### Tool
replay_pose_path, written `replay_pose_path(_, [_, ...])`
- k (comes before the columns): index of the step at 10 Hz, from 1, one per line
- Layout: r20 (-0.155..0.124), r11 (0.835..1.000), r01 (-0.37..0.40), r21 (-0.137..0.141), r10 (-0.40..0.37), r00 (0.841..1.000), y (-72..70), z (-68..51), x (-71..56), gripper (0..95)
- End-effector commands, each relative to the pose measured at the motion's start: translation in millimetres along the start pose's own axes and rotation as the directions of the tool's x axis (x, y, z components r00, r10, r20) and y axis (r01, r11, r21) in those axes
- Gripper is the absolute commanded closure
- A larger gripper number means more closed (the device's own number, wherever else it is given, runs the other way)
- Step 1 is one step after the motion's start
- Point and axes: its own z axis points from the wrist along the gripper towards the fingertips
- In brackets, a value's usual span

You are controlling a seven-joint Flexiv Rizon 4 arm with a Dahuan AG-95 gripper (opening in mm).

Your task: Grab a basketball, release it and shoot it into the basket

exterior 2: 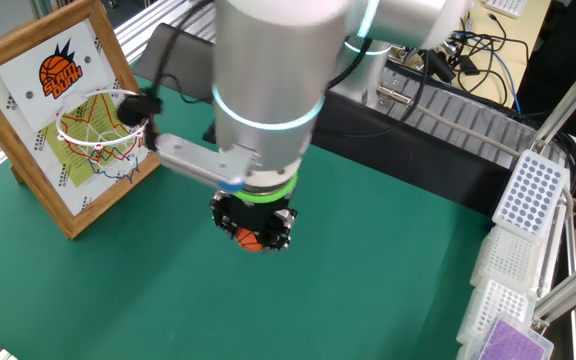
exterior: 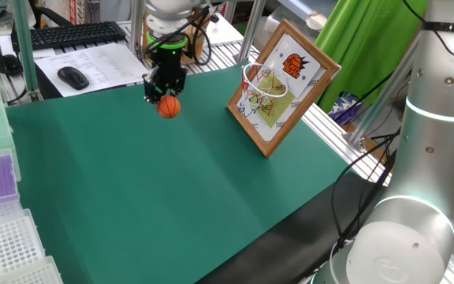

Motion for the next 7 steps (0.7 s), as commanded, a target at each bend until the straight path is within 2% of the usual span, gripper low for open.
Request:
replay_pose_path(1, [-0.02,0.992,-0.105,-0.072,0.104,0.994,0.2,0.4,-1.1,95.0])
replay_pose_path(3, [-0.018,0.977,-0.2,-0.072,0.199,0.98,0.2,0.4,-1.1,95.0])
replay_pose_path(4, [-0.013,0.972,-0.222,-0.072,0.221,0.975,0.2,0.4,-1.1,95.0])
replay_pose_path(5, [-0.013,0.969,-0.236,-0.071,0.235,0.972,0.2,0.4,-1.1,76.0])
replay_pose_path(6, [-0.012,0.968,-0.242,-0.066,0.242,0.97,0.2,0.4,-1.1,76.0])
replay_pose_path(7, [-0.011,0.973,-0.227,-0.04,0.227,0.974,0.2,0.4,-1.1,76.0])
